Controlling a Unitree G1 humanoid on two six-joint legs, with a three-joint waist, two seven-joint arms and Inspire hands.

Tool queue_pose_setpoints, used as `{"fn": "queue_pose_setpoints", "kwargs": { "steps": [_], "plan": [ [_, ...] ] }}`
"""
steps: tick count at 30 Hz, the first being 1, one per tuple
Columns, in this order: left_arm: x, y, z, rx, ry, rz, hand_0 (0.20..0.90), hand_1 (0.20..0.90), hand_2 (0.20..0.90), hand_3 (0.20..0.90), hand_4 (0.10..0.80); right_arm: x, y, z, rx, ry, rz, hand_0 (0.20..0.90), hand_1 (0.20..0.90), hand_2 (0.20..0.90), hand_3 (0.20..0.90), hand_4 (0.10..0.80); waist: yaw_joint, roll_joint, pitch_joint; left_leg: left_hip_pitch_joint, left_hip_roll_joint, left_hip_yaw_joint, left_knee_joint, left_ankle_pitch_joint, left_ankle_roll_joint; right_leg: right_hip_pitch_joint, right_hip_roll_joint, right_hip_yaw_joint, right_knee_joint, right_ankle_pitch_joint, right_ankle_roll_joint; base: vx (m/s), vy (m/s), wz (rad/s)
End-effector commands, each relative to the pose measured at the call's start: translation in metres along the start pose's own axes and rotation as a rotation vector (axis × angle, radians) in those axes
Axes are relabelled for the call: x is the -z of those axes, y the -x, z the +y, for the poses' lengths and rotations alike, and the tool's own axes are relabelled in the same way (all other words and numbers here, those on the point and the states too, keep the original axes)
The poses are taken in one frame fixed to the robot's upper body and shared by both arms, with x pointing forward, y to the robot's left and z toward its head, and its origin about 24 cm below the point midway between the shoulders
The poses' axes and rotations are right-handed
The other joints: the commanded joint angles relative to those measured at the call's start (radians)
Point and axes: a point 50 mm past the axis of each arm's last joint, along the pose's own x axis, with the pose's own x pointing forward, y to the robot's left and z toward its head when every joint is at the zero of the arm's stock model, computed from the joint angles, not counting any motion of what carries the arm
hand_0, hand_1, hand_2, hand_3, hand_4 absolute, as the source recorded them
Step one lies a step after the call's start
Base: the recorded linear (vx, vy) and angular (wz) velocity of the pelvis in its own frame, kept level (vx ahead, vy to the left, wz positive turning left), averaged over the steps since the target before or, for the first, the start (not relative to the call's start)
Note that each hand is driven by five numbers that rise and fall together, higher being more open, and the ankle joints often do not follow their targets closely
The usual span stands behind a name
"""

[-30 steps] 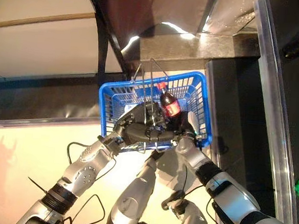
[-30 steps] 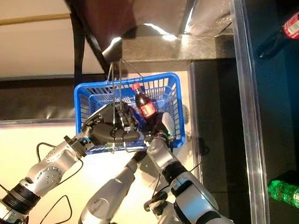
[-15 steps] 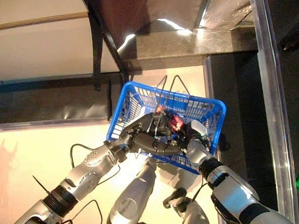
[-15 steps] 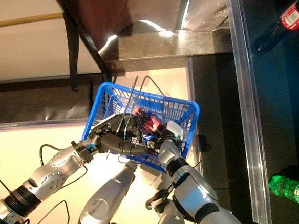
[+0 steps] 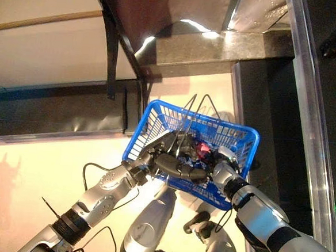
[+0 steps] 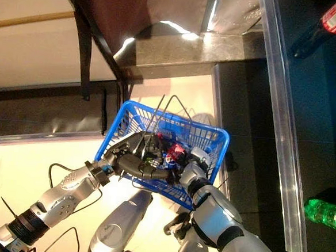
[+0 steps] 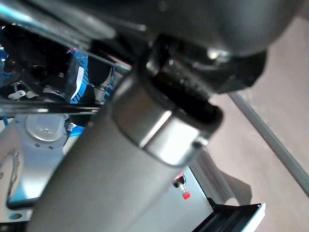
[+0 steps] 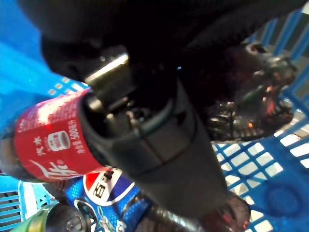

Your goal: Pick up the drink and place into the basket.

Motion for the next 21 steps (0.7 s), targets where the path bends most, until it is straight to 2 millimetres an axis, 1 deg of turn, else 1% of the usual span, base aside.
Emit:
{"fn": "queue_pose_setpoints", "kwargs": {
  "steps": [1,2,3,5,8,9,10,11,12,13,15,17,19,20,21],
  "plan": [
    [-0.188,0.022,-0.14,0.774,-0.175,-1.123,0.3,0.3,0.3,0.2,0.1,0.005,-0.006,-0.036,0.096,0.026,0.062,0.665,0.665,0.665,0.625,0.525,0.025,0.087,-0.023,0.05,0.008,0.025,0.07,-0.126,0.049,-0.066,-0.032,-0.002,-0.034,0.242,0.007,0.0,0.0,0.0],
    [-0.188,0.022,-0.14,0.769,-0.174,-1.126,0.3,0.3,0.3,0.2,0.1,0.006,-0.006,-0.036,0.098,0.027,0.06,0.836,0.836,0.836,0.826,0.726,0.024,0.086,-0.023,0.05,0.008,0.025,0.07,-0.127,0.049,-0.067,-0.031,-0.001,-0.033,0.242,0.007,0.0,0.0,0.0],
    [-0.189,0.023,-0.14,0.764,-0.174,-1.127,0.3,0.3,0.3,0.2,0.1,0.006,-0.006,-0.035,0.099,0.018,0.058,0.9,0.9,0.9,0.9,0.8,0.024,0.086,-0.023,0.05,0.009,0.025,0.07,-0.128,0.049,-0.068,-0.032,-0.001,-0.031,0.242,0.007,0.0,0.0,0.0],
    [-0.188,0.023,-0.139,0.756,-0.17,-1.126,0.3,0.3,0.3,0.2,0.1,0.005,-0.006,-0.034,0.102,-0.01,0.047,0.9,0.9,0.9,0.9,0.8,0.024,0.084,-0.023,0.05,0.011,0.025,0.069,-0.129,0.049,-0.068,-0.032,-0.002,-0.029,0.24,0.007,0.0,0.0,0.0],
    [-0.188,0.025,-0.137,0.748,-0.163,-1.13,0.3,0.3,0.3,0.2,0.1,0.003,-0.006,-0.029,0.056,-0.153,0.028,0.9,0.9,0.9,0.9,0.8,0.023,0.081,-0.023,0.051,0.014,0.026,0.069,-0.132,0.05,-0.067,-0.03,-0.003,-0.03,0.239,0.009,0.0,0.0,0.0],
    [-0.189,0.027,-0.137,0.748,-0.161,-1.135,0.3,0.3,0.3,0.2,0.1,-0.004,-0.005,-0.031,0.077,-0.269,-0.02,0.9,0.9,0.9,0.9,0.8,0.022,0.077,-0.023,0.051,0.016,0.025,0.07,-0.132,0.049,-0.066,-0.03,-0.004,-0.031,0.239,0.009,0.037,-0.002,0.0],
    [-0.19,0.029,-0.135,0.742,-0.168,-1.143,0.3,0.3,0.3,0.2,0.1,-0.013,-0.004,-0.039,0.101,-0.331,-0.071,0.9,0.9,0.9,0.9,0.8,0.02,0.072,-0.023,0.052,0.018,0.024,0.071,-0.136,0.046,-0.065,-0.028,-0.005,-0.028,0.237,0.009,0.045,-0.003,0.0],
    [-0.19,0.031,-0.132,0.733,-0.177,-1.15,0.3,0.3,0.3,0.2,0.1,-0.016,-0.004,-0.045,0.119,-0.375,-0.096,0.9,0.9,0.9,0.9,0.8,0.017,0.067,-0.023,0.052,0.02,0.024,0.073,-0.138,0.045,-0.066,-0.026,-0.004,-0.026,0.235,0.009,0.031,-0.004,-0.01],
    [-0.19,0.031,-0.132,0.732,-0.179,-1.151,0.3,0.3,0.3,0.2,0.1,-0.016,-0.004,-0.046,0.128,-0.384,-0.103,0.9,0.9,0.9,0.9,0.8,0.016,0.066,-0.023,0.052,0.02,0.025,0.073,-0.139,0.045,-0.066,-0.025,-0.003,-0.025,0.235,0.009,0.0,0.0,0.0],
    [-0.191,0.033,-0.128,0.709,-0.19,-1.155,0.3,0.3,0.3,0.2,0.1,-0.018,-0.003,-0.054,0.172,-0.412,-0.14,0.9,0.9,0.9,0.9,0.8,0.009,0.056,-0.023,0.051,0.025,0.026,0.075,-0.142,0.045,-0.069,-0.022,0.0,-0.02,0.234,0.009,0.0,0.0,0.0],
    [-0.19,0.035,-0.124,0.686,-0.195,-1.159,0.3,0.3,0.3,0.2,0.1,-0.019,-0.002,-0.059,0.212,-0.428,-0.168,0.9,0.9,0.9,0.9,0.8,0.0,0.049,-0.023,0.051,0.029,0.029,0.076,-0.145,0.046,-0.073,-0.019,0.005,-0.014,0.234,0.008,0.0,0.0,0.0],
    [-0.187,0.039,-0.116,0.643,-0.207,-1.175,0.3,0.3,0.3,0.2,0.1,-0.022,0.003,-0.069,0.273,-0.434,-0.215,0.9,0.9,0.9,0.9,0.8,-0.016,0.039,-0.023,0.05,0.036,0.037,0.08,-0.15,0.046,-0.078,-0.015,0.013,-0.01,0.233,0.008,0.0,0.0,0.0],
    [-0.185,0.043,-0.11,0.614,-0.204,-1.186,0.3,0.3,0.3,0.2,0.1,-0.023,0.007,-0.076,0.306,-0.435,-0.246,0.9,0.9,0.9,0.9,0.8,-0.025,0.034,-0.023,0.052,0.041,0.042,0.078,-0.151,0.046,-0.079,-0.012,0.02,-0.014,0.233,0.009,-0.004,0.024,-0.06],
    [-0.183,0.047,-0.105,0.58,-0.203,-1.197,0.3,0.3,0.3,0.2,0.1,-0.026,0.014,-0.081,0.341,-0.442,-0.282,0.9,0.9,0.9,0.9,0.8,-0.037,0.028,-0.023,0.051,0.045,0.049,0.078,-0.153,0.046,-0.082,-0.008,0.027,-0.016,0.232,0.008,-0.01,0.023,-0.1],
    [-0.182,0.048,-0.103,0.57,-0.204,-1.202,0.3,0.3,0.3,0.2,0.1,-0.027,0.016,-0.083,0.351,-0.446,-0.295,0.9,0.9,0.9,0.9,0.8,-0.04,0.026,-0.023,0.051,0.047,0.051,0.078,-0.154,0.045,-0.084,-0.006,0.029,-0.016,0.232,0.008,-0.016,0.017,-0.13]
  ]
}}
